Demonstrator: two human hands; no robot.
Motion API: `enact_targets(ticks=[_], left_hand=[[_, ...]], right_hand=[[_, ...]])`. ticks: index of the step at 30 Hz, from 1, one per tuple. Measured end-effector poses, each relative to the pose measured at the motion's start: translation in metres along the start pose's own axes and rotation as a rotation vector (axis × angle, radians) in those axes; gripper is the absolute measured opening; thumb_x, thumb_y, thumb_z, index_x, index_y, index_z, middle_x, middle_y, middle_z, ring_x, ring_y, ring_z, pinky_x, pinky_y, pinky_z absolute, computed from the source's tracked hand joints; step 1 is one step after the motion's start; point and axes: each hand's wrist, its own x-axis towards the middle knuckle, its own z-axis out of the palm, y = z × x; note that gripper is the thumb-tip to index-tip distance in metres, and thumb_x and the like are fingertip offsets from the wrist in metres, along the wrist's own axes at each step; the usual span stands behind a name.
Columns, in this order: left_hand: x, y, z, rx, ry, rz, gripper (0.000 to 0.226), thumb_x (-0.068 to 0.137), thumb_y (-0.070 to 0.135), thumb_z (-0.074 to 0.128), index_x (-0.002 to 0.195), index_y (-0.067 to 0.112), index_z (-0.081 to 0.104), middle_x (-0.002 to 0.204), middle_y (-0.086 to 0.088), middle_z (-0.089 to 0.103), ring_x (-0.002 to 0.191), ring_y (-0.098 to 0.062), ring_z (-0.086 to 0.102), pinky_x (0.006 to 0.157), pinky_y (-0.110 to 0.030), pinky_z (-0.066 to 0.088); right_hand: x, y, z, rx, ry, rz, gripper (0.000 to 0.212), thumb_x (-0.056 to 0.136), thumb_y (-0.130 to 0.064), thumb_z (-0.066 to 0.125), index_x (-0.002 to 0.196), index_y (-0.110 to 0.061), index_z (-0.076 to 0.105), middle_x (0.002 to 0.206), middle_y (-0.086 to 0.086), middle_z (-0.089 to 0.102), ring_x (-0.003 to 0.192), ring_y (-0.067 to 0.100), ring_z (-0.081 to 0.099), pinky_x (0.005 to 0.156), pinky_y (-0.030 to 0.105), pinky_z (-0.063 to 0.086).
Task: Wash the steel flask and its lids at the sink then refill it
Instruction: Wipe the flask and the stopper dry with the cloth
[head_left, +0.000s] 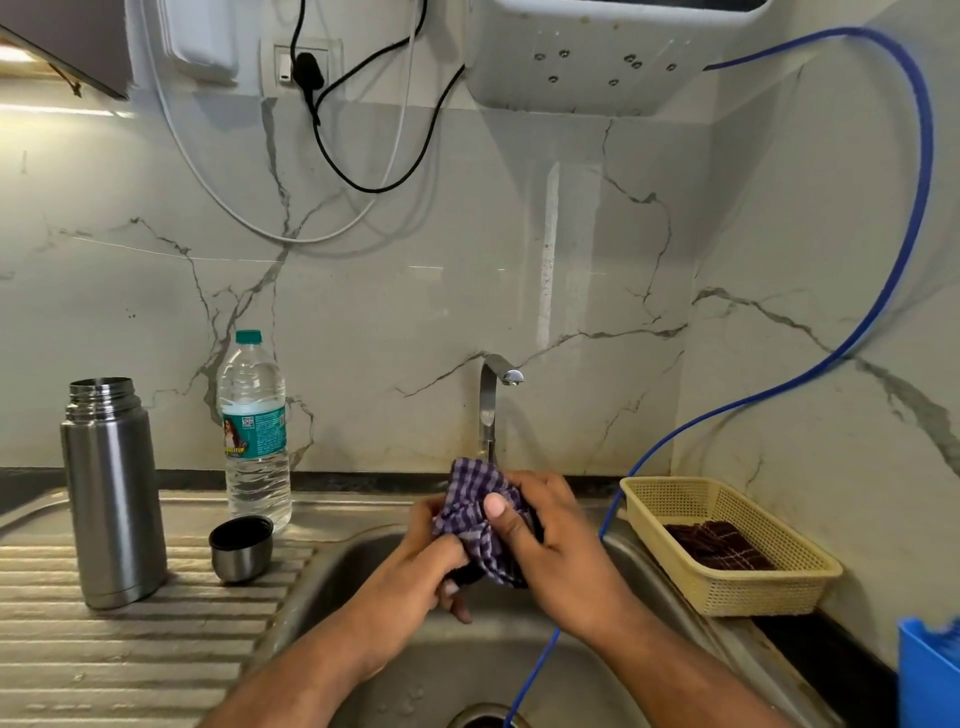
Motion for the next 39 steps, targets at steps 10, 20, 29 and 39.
enact_targets(ticks=[10,20,29,39], left_hand=[[-0.002,0.002,0.006,-0.237,0.09,0.014,0.043,0.092,0.048,0.052,0.103,0.008,0.062,0.072,-0.011,0.062,0.058,-0.016,0.049,0.056,-0.034,0.041],[0.008,-0.014,0.024,0.257,0.535,0.195,0.031,0.11,0.042,0.024,0.12,0.025,0.048,0.08,0.005,0.068,0.065,-0.008,0.065,0.053,-0.015,0.045],[0.003,-0.01,0.016,0.9,0.43,0.742,0.04,0.107,0.052,0.018,0.141,0.035,0.029,0.051,0.012,0.047,0.044,-0.007,0.05,0.04,-0.015,0.029],[0.004,-0.002,0.032,0.212,0.536,-0.003,0.039,0.11,0.031,0.023,0.097,0.014,0.056,0.077,-0.008,0.065,0.064,-0.018,0.061,0.05,-0.027,0.051]], right_hand=[[-0.01,-0.012,0.009,0.177,-0.134,-0.193,0.051,0.096,-0.06,0.06,0.144,-0.047,0.048,0.135,-0.017,0.05,0.13,0.004,0.052,0.105,0.02,0.045],[-0.01,-0.023,0.028,-0.116,0.078,-0.014,0.04,0.101,-0.069,0.03,0.122,-0.042,0.05,0.105,-0.016,0.065,0.096,0.003,0.063,0.084,0.031,0.054],[-0.005,-0.028,0.019,0.426,-0.011,0.57,0.042,0.106,-0.05,0.044,0.096,-0.022,0.073,0.085,0.0,0.076,0.077,0.013,0.073,0.071,0.039,0.061],[-0.015,-0.032,0.024,-0.246,0.015,0.116,0.04,0.099,-0.068,0.024,0.123,-0.043,0.043,0.09,-0.009,0.07,0.085,0.011,0.068,0.08,0.042,0.058]])
